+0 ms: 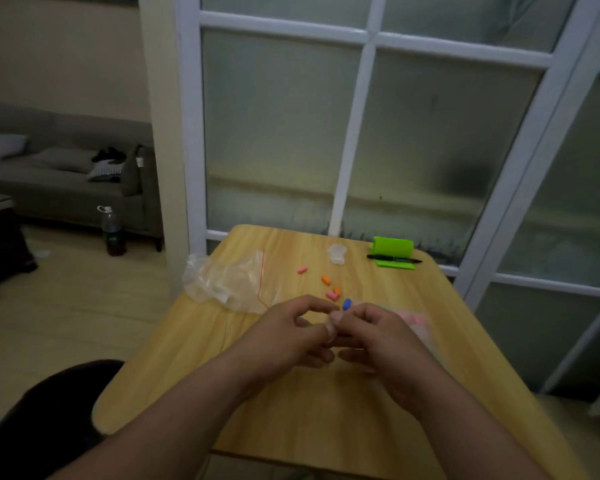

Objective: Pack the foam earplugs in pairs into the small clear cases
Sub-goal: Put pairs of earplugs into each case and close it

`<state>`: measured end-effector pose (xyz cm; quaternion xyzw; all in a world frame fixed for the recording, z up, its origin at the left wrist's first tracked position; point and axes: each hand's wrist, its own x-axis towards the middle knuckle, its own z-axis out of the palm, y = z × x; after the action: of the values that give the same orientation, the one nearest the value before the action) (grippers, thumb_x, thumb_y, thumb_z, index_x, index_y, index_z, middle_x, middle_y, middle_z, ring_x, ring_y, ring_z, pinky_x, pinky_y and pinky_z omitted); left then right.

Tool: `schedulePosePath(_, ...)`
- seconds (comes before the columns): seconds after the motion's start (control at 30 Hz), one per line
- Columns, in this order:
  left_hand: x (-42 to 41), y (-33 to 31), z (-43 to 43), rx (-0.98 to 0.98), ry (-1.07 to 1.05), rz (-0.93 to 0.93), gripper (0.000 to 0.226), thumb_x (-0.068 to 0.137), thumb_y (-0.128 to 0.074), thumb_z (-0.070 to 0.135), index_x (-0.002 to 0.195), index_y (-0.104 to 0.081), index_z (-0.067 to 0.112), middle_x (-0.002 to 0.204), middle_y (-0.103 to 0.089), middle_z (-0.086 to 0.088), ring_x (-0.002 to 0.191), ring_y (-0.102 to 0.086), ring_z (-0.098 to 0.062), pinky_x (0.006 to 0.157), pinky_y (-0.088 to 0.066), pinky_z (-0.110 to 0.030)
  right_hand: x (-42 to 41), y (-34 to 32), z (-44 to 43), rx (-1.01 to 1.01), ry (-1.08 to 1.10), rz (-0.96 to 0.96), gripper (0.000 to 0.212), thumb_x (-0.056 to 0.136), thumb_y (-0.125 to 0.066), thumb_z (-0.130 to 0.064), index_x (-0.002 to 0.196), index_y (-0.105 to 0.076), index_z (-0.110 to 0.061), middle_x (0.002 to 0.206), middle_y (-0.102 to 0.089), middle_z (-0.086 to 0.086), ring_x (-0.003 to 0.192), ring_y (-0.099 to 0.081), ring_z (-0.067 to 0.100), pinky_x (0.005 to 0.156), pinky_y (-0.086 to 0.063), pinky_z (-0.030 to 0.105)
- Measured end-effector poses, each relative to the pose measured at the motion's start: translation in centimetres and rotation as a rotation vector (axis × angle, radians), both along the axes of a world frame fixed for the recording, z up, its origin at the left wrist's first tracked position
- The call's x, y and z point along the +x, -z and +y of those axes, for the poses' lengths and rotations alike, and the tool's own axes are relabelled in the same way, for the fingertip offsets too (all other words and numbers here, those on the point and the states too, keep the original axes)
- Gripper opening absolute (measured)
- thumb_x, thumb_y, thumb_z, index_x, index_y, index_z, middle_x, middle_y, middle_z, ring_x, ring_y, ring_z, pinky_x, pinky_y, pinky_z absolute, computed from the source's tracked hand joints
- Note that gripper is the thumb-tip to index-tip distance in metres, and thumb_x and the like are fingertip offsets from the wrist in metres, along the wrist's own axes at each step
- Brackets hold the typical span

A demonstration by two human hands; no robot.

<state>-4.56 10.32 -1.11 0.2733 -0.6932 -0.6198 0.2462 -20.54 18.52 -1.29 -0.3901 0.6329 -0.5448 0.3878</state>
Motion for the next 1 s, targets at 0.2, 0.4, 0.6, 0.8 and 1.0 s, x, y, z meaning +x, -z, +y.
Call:
schedulePosePath(0.2,0.3,0.2,-0.7,0.027,-0.009,0.029,0.022,0.098,-0.072,0.02,0.12,-0.073,0.024,0.101,-0.076,-0.021,0.094,-0.077,-0.033,0.086,-0.064,-0.041,0.3,-0.1,-0.3,0.001,-0.007,0.049,0.025,0.097,-0.073,-0.031,0.098,-0.069,-0.006,0.096,-0.081,0.007,0.087,-0.078,0.013,0.067,-0.049,0.025)
schedulePosePath(0.4,0.2,0.0,-0.3,0.082,-0.027,0.04,0.02,0.097,-0.072,0.013,0.116,-0.073,0.019,0.101,-0.076,-0.024,0.091,-0.077,-0.033,0.078,-0.064,-0.034,0.6,0.1,-0.6,-0.009,0.045,0.076,0.017,0.095,-0.075,-0.028,0.09,-0.07,-0.012,0.091,-0.08,0.008,0.083,-0.076,0.013,0.069,-0.05,0.027)
schedulePosePath(0.6,0.4,-0.1,0.1,0.135,-0.023,0.058,0.02,0.096,-0.073,0.015,0.116,-0.073,0.015,0.099,-0.078,-0.02,0.094,-0.077,-0.035,0.076,-0.063,-0.033,1.0,0.1,-0.2,-0.023,0.065,0.102,0.014,0.091,-0.076,-0.021,0.087,-0.071,-0.009,0.089,-0.078,0.013,0.076,-0.072,0.015,0.066,-0.053,0.027)
schedulePosePath(0.8,0.6,-0.2,0.1,0.152,-0.027,0.056,0.018,0.097,-0.069,0.012,0.115,-0.071,0.014,0.098,-0.078,-0.022,0.094,-0.078,-0.037,0.078,-0.065,-0.037,1.2,0.0,-0.2,-0.03,0.067,0.107,0.012,0.091,-0.075,-0.016,0.086,-0.068,-0.007,0.083,-0.075,0.016,0.072,-0.068,0.018,0.06,-0.052,0.024)
schedulePosePath(1.0,1.1,-1.2,-0.5,0.274,-0.069,0.133,0.027,0.104,-0.046,0.004,0.124,-0.064,0.009,0.097,-0.076,-0.028,0.097,-0.077,-0.04,0.083,-0.064,-0.043,0.8,-0.1,-0.4,-0.079,0.107,-0.055,0.008,0.098,-0.064,-0.013,0.092,-0.07,-0.01,0.083,-0.073,0.007,0.074,-0.068,0.018,0.062,-0.053,0.027)
